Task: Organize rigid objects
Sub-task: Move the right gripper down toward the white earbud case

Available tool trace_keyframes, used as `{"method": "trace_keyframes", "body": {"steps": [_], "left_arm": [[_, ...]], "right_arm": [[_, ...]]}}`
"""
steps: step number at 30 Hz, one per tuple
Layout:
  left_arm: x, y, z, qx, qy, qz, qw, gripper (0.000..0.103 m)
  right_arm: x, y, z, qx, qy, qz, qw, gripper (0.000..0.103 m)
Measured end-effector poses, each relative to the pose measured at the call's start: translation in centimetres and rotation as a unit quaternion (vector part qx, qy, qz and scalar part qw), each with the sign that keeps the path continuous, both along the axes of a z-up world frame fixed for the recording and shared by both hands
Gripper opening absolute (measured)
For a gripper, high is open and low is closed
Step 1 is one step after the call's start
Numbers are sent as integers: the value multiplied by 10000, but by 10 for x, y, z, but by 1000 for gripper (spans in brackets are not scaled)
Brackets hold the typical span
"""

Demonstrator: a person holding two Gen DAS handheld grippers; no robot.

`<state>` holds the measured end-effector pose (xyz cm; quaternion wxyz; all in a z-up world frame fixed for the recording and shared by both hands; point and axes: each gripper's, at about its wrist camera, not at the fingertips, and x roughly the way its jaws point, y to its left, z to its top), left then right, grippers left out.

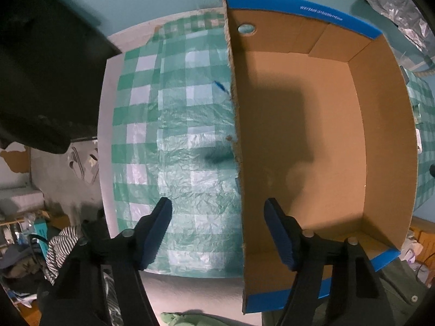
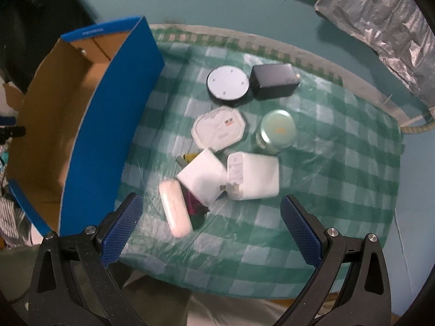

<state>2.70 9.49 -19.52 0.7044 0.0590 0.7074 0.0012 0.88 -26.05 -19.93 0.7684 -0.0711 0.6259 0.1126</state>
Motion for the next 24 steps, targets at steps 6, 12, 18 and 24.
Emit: {"method": "trace_keyframes", "body": {"steps": [6,12,18,24], "left_arm": [[2,6,-12,-142,175,95,9997,50],[3,2,-12,-246,241,76,9994,37],[1,-9,-10,-85,360,-147,9992,32],[1,-9,-10,-105,438,-197,9988,28]], "right_arm": [[-8,9,-26,-23,214,216,9995,97],[-13,20,-58,-173,541,411,9975,90],[-13,32,-81,-198,736,493,9959,83],[-8,50,-102,-241,899,522,9943,63]]}}
